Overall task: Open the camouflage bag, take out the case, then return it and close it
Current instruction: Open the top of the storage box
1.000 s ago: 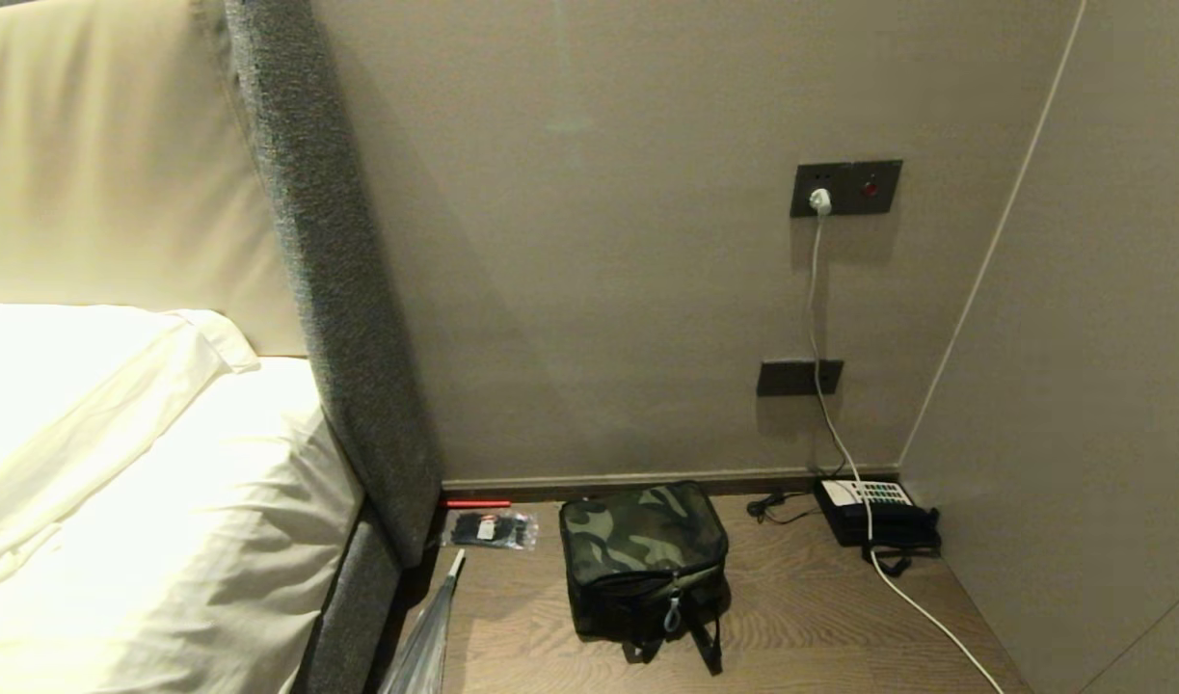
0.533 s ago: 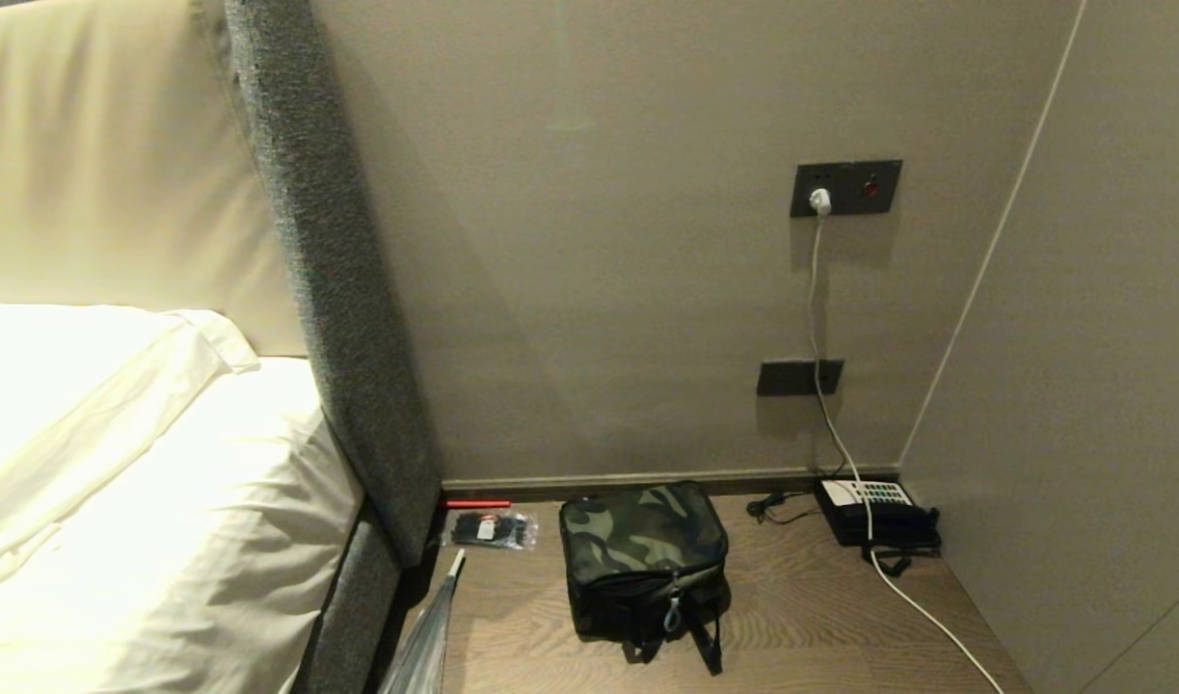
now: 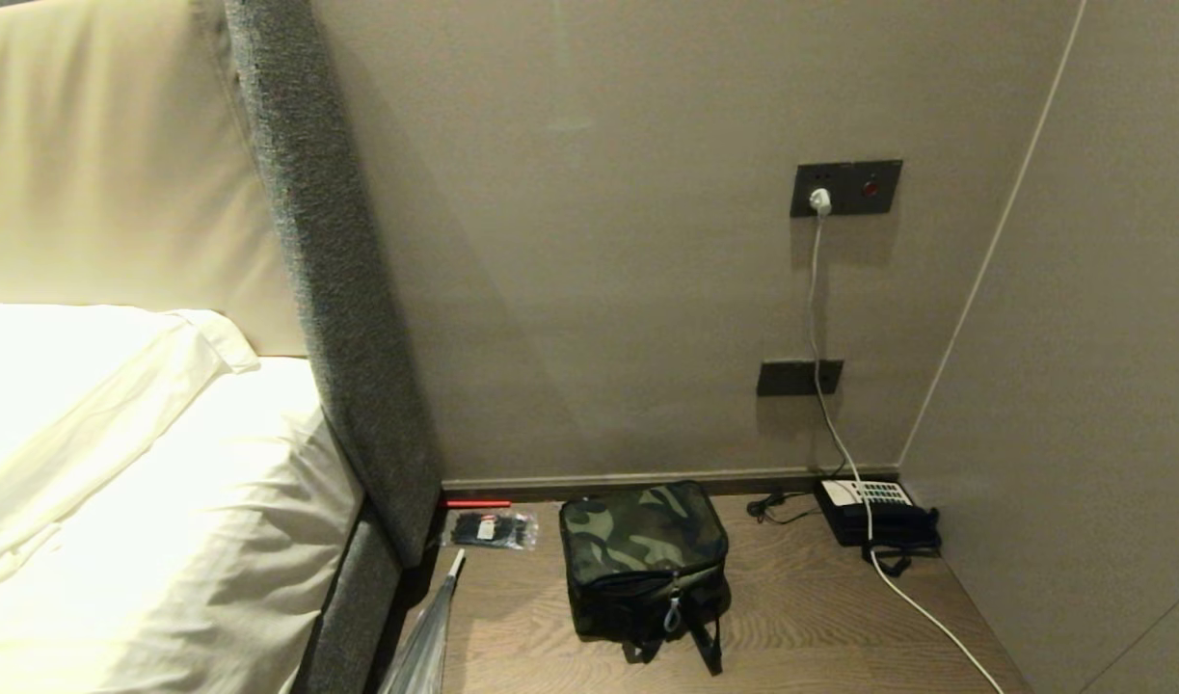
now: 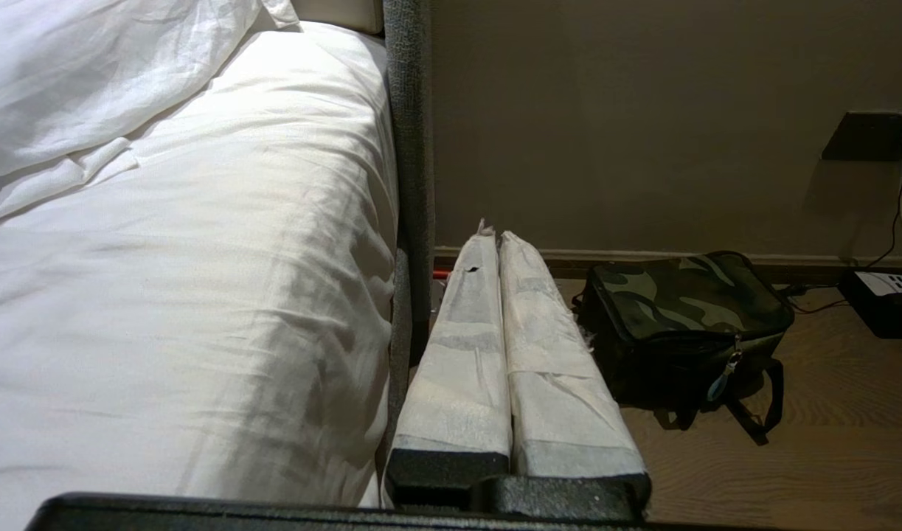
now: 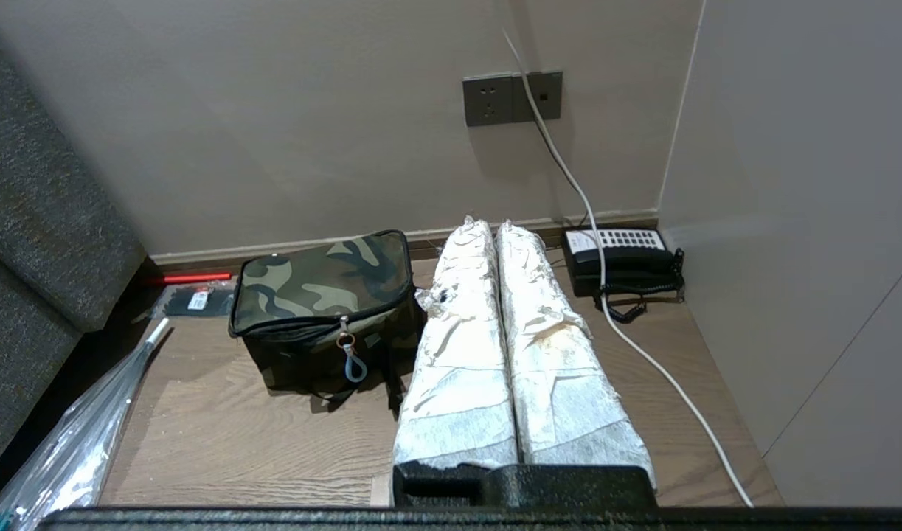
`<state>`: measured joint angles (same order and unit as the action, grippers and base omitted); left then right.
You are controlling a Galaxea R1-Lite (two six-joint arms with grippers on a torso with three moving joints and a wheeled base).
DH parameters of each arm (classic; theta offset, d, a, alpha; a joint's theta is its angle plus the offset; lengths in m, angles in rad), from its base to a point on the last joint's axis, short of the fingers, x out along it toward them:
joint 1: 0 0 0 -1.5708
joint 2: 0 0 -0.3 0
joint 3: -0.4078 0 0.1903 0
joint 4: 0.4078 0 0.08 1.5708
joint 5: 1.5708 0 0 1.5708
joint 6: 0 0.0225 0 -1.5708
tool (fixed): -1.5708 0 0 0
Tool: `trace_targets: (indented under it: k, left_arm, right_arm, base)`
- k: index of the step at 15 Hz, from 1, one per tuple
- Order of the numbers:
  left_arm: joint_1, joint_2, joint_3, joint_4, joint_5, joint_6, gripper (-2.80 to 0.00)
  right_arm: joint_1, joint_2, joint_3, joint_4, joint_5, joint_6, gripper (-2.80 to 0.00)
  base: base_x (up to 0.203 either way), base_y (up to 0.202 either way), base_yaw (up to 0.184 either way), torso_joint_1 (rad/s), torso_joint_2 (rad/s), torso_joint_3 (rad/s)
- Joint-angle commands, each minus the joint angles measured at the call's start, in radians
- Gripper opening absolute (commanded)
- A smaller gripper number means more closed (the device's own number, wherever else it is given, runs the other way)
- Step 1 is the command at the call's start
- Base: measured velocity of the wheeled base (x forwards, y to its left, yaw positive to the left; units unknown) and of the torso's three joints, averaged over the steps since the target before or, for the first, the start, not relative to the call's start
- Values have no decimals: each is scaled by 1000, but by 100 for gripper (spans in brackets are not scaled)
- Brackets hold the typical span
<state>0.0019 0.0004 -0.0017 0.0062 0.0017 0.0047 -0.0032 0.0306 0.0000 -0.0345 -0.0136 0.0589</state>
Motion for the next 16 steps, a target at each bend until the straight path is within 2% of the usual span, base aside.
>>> trace_targets:
  k: [1,16]
  left_arm:
    - [1,0,0,0,1,0,-280]
    - [1,0,0,0,0,0,-280]
  right_arm:
    - [0,2,17,-1,0,0,-280]
    - [0,2,17,-2,0,-1,-280]
  base:
    - [0,0,0,0,0,0]
    - [0,0,0,0,0,0]
